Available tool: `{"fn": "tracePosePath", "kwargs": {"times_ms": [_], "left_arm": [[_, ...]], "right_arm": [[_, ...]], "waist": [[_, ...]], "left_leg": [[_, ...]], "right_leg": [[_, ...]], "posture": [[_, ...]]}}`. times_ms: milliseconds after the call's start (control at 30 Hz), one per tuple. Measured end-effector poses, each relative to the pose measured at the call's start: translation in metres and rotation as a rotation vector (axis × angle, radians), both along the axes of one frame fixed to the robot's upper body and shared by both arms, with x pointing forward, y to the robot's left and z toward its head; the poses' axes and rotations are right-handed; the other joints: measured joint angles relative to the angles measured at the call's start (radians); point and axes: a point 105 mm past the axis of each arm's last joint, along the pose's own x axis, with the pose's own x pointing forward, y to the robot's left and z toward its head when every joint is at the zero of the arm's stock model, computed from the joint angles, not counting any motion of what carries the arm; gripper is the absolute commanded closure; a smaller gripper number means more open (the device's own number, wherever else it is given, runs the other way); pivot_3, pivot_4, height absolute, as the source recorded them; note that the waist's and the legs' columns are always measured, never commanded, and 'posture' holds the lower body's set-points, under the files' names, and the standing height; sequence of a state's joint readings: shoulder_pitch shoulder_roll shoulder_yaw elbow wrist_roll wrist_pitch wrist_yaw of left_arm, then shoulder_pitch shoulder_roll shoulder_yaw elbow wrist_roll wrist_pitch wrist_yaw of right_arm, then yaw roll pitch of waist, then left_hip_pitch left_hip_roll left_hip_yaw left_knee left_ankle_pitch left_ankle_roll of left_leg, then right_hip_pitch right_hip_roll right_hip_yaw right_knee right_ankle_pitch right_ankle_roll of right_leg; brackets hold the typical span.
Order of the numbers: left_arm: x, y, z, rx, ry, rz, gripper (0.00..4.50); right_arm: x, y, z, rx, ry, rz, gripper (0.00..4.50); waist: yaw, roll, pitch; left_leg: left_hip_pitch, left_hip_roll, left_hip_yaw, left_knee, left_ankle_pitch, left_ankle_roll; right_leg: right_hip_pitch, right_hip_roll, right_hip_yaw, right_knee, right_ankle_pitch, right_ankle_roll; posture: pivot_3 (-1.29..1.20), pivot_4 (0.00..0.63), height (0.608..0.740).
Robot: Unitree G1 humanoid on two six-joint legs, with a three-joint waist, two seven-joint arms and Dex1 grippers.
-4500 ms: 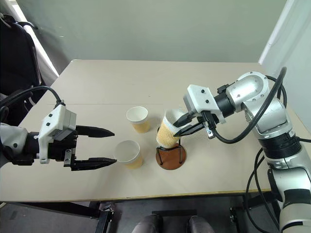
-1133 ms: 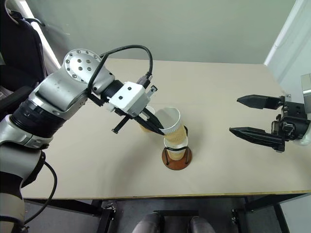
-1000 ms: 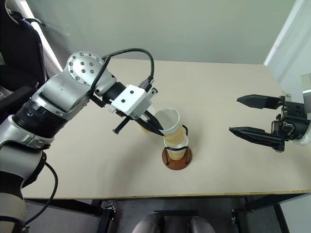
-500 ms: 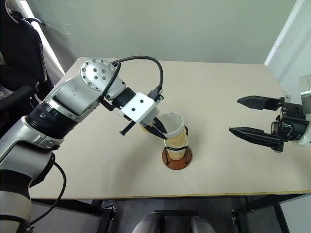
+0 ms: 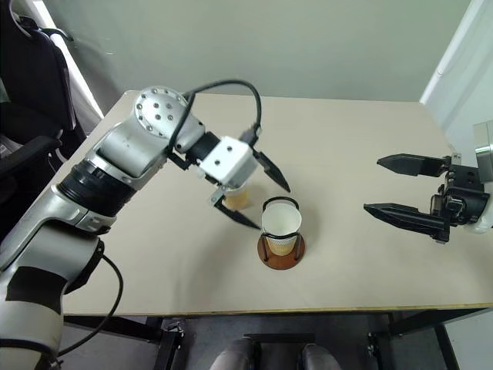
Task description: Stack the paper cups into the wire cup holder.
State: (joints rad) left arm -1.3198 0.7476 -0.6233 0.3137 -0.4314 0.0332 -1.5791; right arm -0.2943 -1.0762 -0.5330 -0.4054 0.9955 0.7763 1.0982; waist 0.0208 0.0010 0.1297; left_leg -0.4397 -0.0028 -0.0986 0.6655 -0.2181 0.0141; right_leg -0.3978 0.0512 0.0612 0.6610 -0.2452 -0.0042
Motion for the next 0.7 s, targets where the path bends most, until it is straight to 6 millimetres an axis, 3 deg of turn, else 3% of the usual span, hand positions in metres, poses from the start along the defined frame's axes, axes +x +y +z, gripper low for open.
{"fn": "tracePosePath", "kwargs": {"times_ms": [133, 267, 500, 700], "left_arm": [[0.03, 0.049, 0.017, -0.068, 0.038, 0.264, 0.02], [0.058, 0.085, -0.005, -0.041, 0.04, 0.442, 0.02], [0.073, 0.082, -0.041, -0.005, 0.124, 0.485, 0.02], [0.075, 0.08, -0.056, 0.042, 0.147, 0.49, 0.02]], "right_arm": [[0.002, -0.004, 0.001, -0.008, -0.009, -0.016, 0.0], [0.003, -0.004, 0.001, -0.007, -0.01, -0.016, 0.0], [0.008, -0.004, -0.003, -0.014, 0.006, -0.017, 0.0], [0.007, -0.003, -0.005, -0.018, 0.012, -0.016, 0.0]], "waist": [[-0.007, 0.002, -0.001], [0.001, 0.002, 0.0], [0.015, 0.002, 0.0], [0.013, 0.002, 0.0]], "left_leg": [[0.002, 0.0, 0.0, -0.002, 0.0, -0.001], [0.001, 0.0, 0.0, 0.0, -0.001, 0.0], [-0.005, -0.002, 0.0, 0.005, -0.003, 0.005], [-0.009, -0.002, 0.002, 0.006, -0.003, 0.005]], "right_leg": [[-0.001, 0.0, 0.001, 0.0, 0.0, 0.0], [-0.001, 0.0, 0.002, 0.0, 0.0, 0.0], [-0.002, -0.003, 0.002, -0.002, 0.002, 0.004], [-0.007, -0.002, 0.002, -0.002, 0.001, 0.005]], "posture": [[0.0, 0.15, 0.74], [0.0, 0.15, 0.74], [0.0, 0.15, 0.74], [0.0, 0.15, 0.74]]}}
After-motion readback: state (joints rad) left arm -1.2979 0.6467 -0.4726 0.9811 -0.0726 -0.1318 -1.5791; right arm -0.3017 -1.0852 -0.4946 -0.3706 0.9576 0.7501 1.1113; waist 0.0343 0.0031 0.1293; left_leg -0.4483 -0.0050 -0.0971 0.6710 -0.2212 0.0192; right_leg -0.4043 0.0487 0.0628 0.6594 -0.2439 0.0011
